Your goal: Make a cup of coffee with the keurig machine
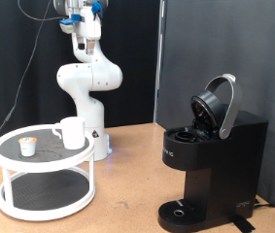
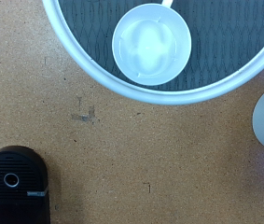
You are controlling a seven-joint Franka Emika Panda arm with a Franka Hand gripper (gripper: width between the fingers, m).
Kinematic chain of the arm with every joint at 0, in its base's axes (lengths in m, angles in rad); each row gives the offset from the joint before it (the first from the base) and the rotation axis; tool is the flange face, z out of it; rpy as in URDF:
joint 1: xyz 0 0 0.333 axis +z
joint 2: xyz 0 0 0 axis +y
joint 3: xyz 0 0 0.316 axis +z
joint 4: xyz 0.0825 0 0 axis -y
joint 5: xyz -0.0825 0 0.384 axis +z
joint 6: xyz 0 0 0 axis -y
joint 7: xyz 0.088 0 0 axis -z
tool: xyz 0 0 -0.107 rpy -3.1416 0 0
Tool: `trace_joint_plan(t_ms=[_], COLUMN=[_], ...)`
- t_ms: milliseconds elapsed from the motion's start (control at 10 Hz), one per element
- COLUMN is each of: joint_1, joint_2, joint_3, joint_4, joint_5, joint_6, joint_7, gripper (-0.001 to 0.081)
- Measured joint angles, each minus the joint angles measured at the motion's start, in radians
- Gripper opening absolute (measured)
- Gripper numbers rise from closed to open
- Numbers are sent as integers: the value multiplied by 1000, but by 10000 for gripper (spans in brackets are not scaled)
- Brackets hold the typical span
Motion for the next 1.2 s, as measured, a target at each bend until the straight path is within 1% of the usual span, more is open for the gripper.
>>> trace_joint_plan(t_ms=[200,400,700,900,1100,1200], joint_1=[-5,-20,-42,-48,-50,-50], joint_2=[0,6,40,73,103,103], joint_3=[-36,-96,-179,-226,-253,-253], joint_4=[0,2,26,52,78,77], joint_5=[-9,-46,-103,-129,-138,-137], joint_6=[14,35,37,42,42,42], joint_7=[-38,-97,-173,-215,-239,-239], gripper=[734,734,734,734,734,734])
